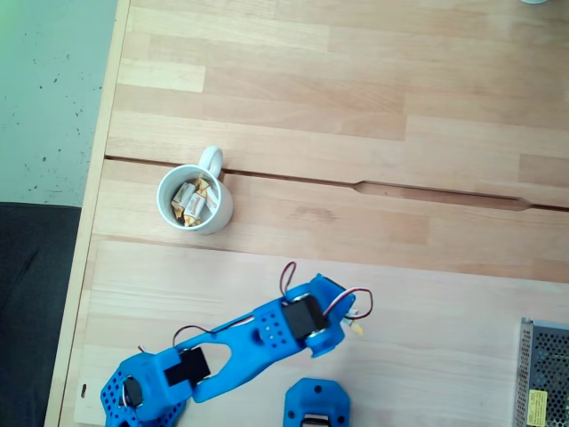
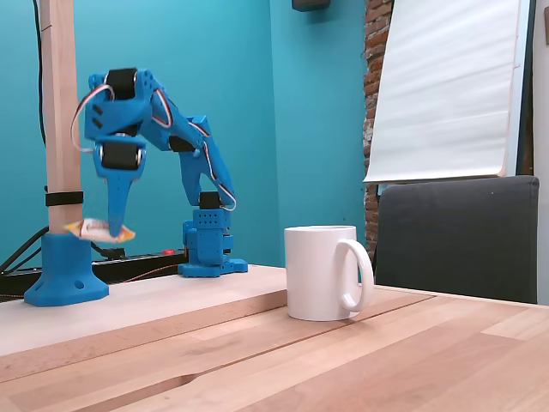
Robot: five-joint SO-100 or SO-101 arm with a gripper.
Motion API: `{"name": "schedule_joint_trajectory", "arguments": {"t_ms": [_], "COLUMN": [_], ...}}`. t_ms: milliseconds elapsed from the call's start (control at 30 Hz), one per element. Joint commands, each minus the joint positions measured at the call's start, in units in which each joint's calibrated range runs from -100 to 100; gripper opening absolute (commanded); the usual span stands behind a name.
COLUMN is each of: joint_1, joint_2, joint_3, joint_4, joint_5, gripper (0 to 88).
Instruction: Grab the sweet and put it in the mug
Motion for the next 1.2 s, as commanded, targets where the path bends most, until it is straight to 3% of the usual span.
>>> {"name": "schedule_joint_trajectory", "arguments": {"t_ms": [0,267,733,1033,1167], "joint_1": [-0.34,-4.12,-17.91,-23.65,-26.26], "joint_2": [-7.85,-15.0,-19.82,-20.16,-21.62], "joint_3": [-1.41,-1.41,-1.41,-1.32,0.55], "joint_4": [0.9,0.9,0.9,0.9,0.98], "joint_5": [-0.98,-8.84,-10.65,-18.61,-19.88], "gripper": [0.0,0.0,0.0,0.0,0.0]}}
